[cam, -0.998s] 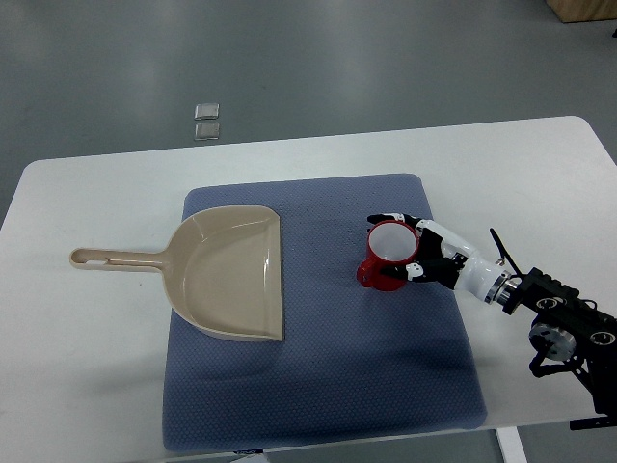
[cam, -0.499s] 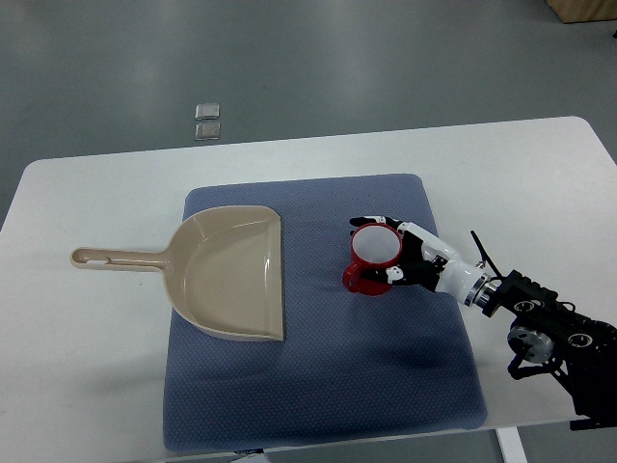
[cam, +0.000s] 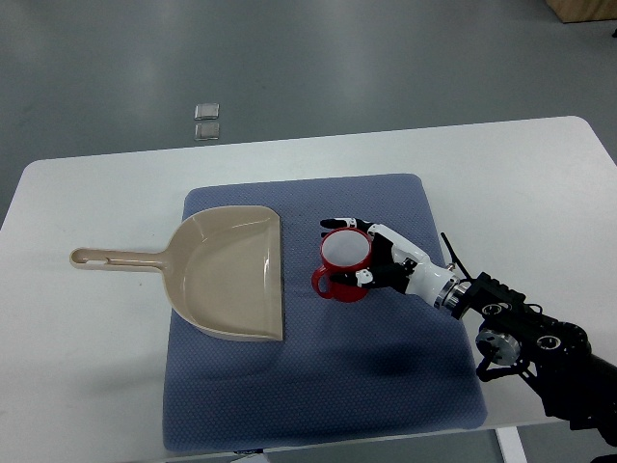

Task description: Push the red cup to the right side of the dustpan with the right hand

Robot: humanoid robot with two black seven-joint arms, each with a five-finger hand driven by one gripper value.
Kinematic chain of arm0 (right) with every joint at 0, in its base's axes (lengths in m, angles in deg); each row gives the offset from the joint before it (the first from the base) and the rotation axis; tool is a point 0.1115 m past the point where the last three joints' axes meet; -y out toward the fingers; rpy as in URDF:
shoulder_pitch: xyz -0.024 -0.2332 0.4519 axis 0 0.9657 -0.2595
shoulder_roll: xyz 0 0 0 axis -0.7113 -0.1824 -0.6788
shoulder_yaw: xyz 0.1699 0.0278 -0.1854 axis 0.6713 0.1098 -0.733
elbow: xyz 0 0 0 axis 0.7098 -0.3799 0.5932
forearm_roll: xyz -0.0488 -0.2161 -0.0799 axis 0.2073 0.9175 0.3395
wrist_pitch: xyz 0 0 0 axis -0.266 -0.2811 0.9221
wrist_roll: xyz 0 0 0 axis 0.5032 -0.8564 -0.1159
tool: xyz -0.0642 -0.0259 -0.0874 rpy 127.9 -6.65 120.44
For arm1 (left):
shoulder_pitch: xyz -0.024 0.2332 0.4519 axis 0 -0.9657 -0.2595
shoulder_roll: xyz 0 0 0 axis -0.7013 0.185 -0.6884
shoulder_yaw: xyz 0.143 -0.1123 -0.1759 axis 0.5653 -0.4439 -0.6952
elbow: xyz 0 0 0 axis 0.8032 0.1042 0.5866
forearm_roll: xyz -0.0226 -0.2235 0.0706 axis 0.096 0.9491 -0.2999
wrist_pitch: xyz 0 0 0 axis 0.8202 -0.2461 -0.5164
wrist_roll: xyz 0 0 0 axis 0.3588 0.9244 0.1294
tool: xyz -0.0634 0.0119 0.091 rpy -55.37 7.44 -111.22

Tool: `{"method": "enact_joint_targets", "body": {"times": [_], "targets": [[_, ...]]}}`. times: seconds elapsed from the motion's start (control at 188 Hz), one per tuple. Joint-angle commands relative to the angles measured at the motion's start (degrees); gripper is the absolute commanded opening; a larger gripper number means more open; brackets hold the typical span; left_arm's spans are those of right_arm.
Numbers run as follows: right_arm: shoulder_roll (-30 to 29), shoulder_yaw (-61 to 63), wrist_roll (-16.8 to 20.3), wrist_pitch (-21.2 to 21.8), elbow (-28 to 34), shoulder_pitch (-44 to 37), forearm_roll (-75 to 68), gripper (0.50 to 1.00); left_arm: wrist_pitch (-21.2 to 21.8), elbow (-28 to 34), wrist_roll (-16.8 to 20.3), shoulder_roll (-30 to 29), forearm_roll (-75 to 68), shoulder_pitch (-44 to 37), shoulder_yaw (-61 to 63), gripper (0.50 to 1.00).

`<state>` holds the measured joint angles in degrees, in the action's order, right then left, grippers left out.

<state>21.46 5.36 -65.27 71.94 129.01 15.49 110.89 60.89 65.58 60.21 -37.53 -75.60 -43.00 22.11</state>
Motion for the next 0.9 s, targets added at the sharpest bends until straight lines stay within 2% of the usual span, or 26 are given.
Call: {"method": "enact_joint_targets", "body": {"times": [0.0,0.356,0.897], "targets": [[-0.98,-2.10,0.00,-1.12,0.03,-0.80,0.00,0.934,0.00,-0.09,0.00,0.00,-0.04,0.00,0.00,1.000],[-3.79,-3.95,0.00,-3.23,0.03,-1.15,0.00,0.934,0.00,-0.09,0.00,0.00,-0.04,0.00,0.00,1.000],[-4.23,-3.77,0.00,-2.97,0.12,-1.24,-0.79,0.934,0.00,0.00,0.00,0.00,-0.04,0.00,0.08,1.000]]}}
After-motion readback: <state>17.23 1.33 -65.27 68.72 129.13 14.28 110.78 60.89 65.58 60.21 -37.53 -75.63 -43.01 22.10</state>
